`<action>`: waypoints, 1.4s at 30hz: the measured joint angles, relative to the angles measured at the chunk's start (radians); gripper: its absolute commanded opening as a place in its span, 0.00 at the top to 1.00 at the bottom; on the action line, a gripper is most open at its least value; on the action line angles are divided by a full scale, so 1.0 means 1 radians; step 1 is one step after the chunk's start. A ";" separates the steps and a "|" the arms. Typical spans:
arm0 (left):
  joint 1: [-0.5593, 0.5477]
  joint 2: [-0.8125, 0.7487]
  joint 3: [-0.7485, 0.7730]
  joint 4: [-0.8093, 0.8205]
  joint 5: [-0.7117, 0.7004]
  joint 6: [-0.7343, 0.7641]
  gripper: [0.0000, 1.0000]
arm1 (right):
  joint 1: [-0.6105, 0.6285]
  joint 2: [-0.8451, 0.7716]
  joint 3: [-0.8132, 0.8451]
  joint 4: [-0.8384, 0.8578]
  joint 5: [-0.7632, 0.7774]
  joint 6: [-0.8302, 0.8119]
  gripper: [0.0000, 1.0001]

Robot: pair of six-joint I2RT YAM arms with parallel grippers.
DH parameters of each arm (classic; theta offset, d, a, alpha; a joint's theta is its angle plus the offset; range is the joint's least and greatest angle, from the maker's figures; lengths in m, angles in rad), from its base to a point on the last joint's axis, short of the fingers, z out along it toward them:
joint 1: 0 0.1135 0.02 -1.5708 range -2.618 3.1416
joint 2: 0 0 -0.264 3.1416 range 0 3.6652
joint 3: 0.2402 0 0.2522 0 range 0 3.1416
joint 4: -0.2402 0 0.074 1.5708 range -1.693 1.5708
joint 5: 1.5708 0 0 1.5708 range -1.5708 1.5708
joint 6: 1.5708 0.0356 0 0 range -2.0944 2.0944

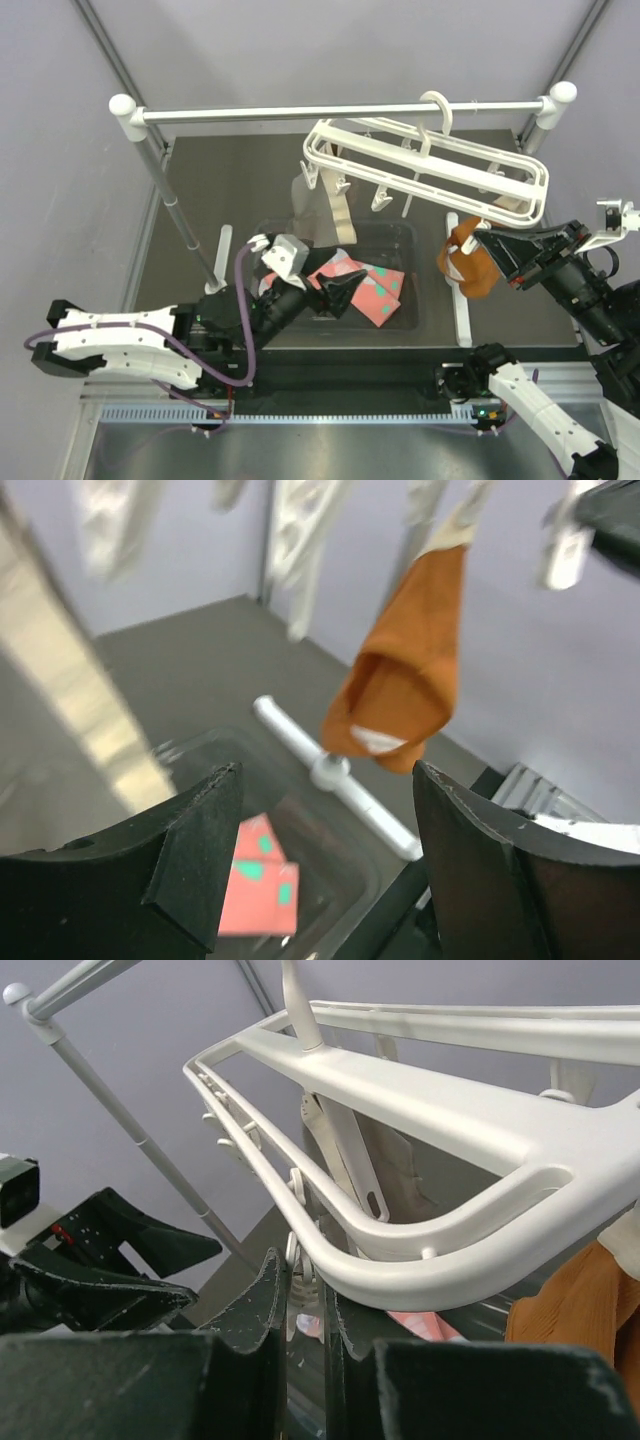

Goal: Clip the socks to the hanger
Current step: Pick up the sock from the bin.

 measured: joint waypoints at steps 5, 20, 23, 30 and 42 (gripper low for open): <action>0.014 -0.122 -0.171 -0.115 -0.094 -0.130 0.26 | 0.000 -0.006 0.000 -0.011 0.010 -0.017 1.00; 0.500 0.315 -0.215 -0.189 0.410 -0.310 0.39 | 0.000 -0.022 -0.007 -0.023 0.035 -0.032 1.00; 0.500 0.499 -0.112 -0.184 0.505 -0.290 0.44 | 0.000 -0.022 -0.005 -0.024 0.036 -0.031 1.00; 0.499 0.781 0.087 -0.235 0.624 -0.266 0.50 | 0.000 -0.021 0.005 -0.037 0.039 -0.032 1.00; 0.499 0.870 0.182 -0.311 0.745 -0.227 0.64 | 0.000 -0.021 0.005 -0.039 0.039 -0.030 1.00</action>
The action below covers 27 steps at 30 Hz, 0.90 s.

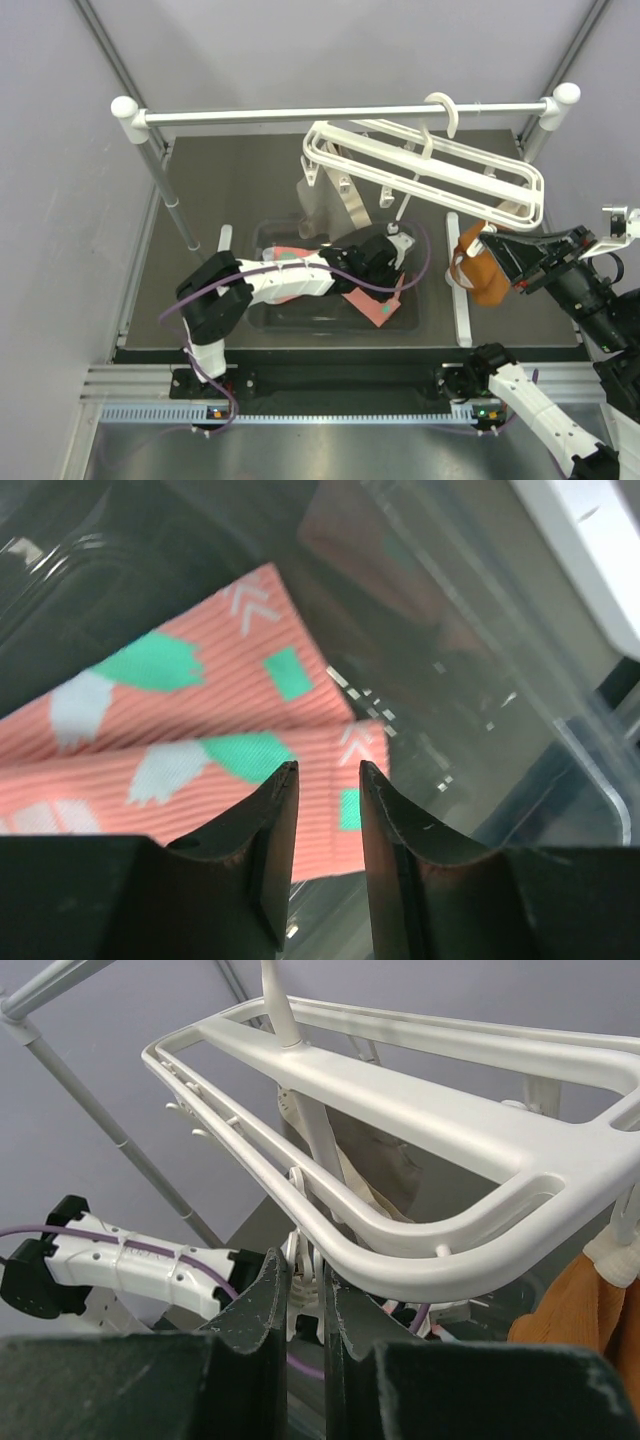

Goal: Clip the socks to the hanger
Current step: Pick up the sock from the bin.

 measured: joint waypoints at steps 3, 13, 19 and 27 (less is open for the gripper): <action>0.000 0.028 0.041 -0.006 0.013 -0.034 0.63 | 0.000 0.000 -0.003 0.003 0.000 0.005 1.00; -0.003 0.056 0.073 -0.069 0.040 0.051 0.53 | 0.000 0.001 -0.004 0.002 -0.004 0.007 1.00; 0.003 0.051 0.097 -0.183 0.105 0.317 0.50 | 0.000 0.001 -0.004 0.000 -0.006 0.007 1.00; 0.008 0.111 0.282 -0.427 0.180 0.616 0.45 | 0.000 0.001 0.000 -0.008 -0.006 0.006 1.00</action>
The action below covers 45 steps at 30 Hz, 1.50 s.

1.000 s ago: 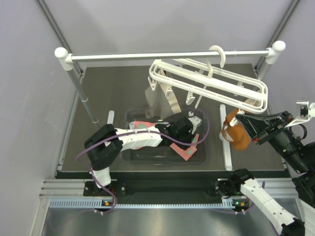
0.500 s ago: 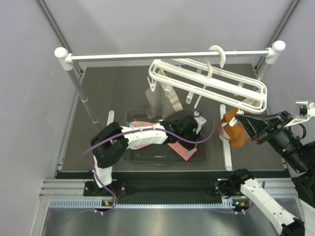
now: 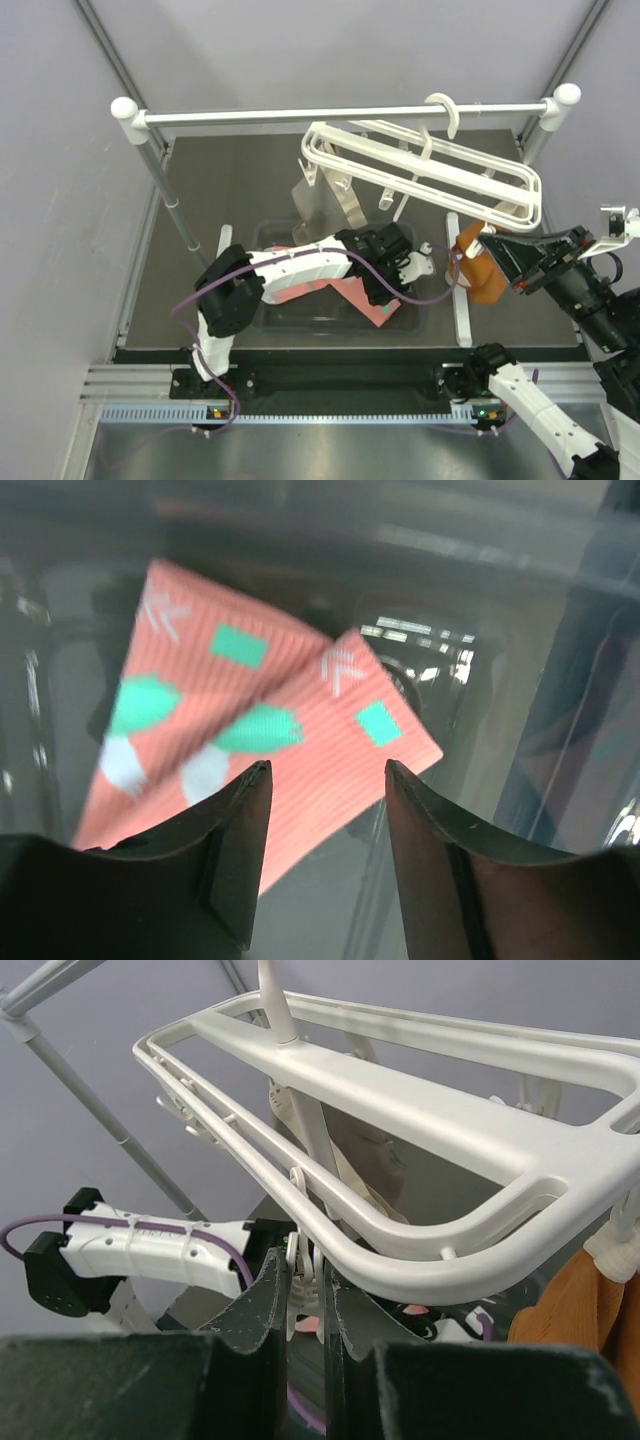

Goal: Clip the socks to the hanger
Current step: Pick up the sock from the bin.

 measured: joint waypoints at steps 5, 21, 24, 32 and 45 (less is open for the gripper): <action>0.013 0.066 0.115 -0.051 0.063 0.088 0.35 | 0.000 0.000 0.009 -0.011 0.000 0.000 1.00; 0.022 0.138 0.029 0.061 0.064 0.166 0.41 | 0.000 0.000 0.009 -0.016 0.000 -0.001 1.00; 0.022 0.137 0.016 0.105 0.049 0.151 0.59 | 0.000 0.000 0.009 -0.016 0.000 -0.001 1.00; 0.024 0.094 -0.070 0.228 0.021 0.112 0.84 | 0.000 0.000 0.009 -0.018 0.001 -0.001 1.00; 0.070 -0.058 -0.252 0.300 0.077 -0.003 0.80 | 0.000 0.000 0.009 -0.019 0.004 0.000 1.00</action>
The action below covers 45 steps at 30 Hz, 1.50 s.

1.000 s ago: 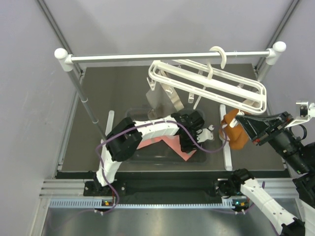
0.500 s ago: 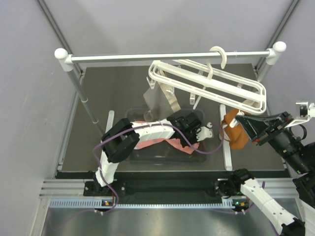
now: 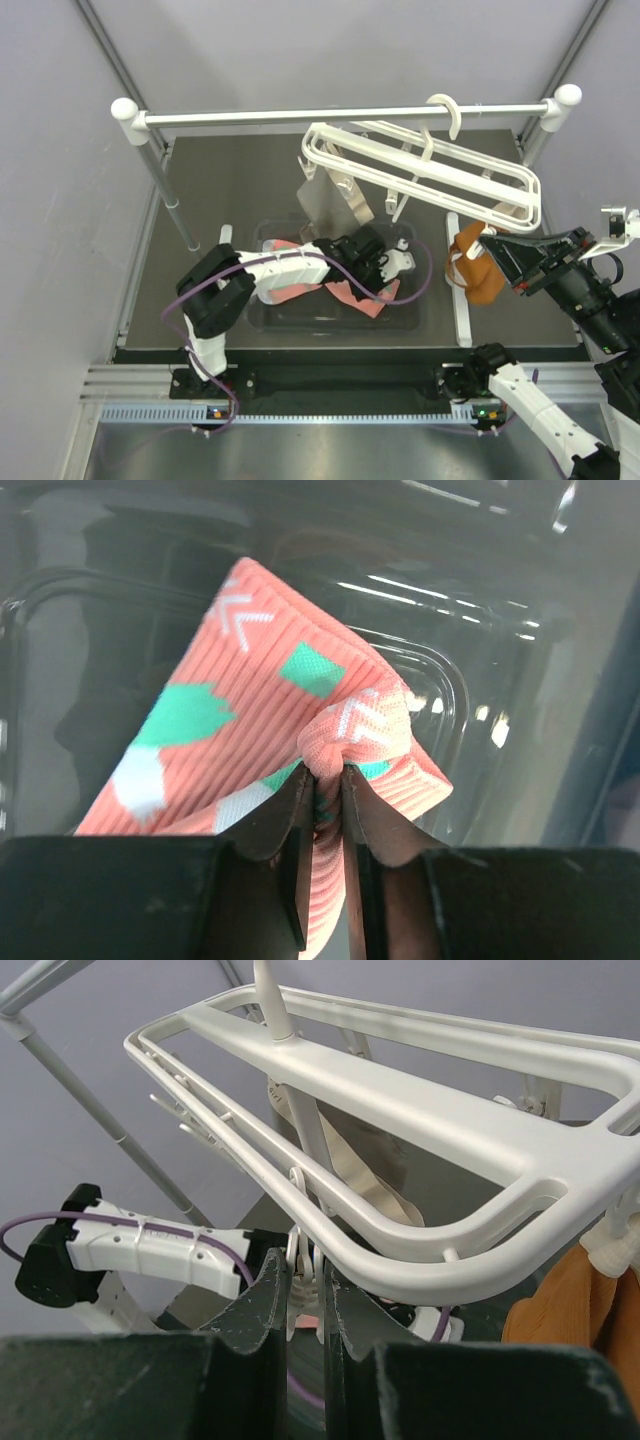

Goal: Clip the socks to the hanger
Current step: Pick up the sock from the bin.

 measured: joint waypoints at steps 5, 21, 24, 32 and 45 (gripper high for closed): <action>0.037 -0.049 -0.015 0.037 0.030 -0.061 0.92 | 0.000 0.000 0.000 0.000 0.000 0.001 1.00; 0.063 -0.153 -0.123 0.174 0.070 -0.286 0.90 | 0.000 0.001 0.000 0.000 0.000 0.001 1.00; 0.065 -0.153 -0.123 0.189 0.070 -0.354 0.89 | 0.000 0.001 0.000 0.000 0.000 0.001 1.00; 0.066 -0.122 -0.121 0.242 0.012 -0.537 0.71 | 0.000 0.001 0.000 0.000 0.000 0.001 1.00; 0.066 -0.064 -0.091 0.274 -0.021 -0.638 0.64 | 0.000 0.001 0.000 0.000 0.002 0.000 1.00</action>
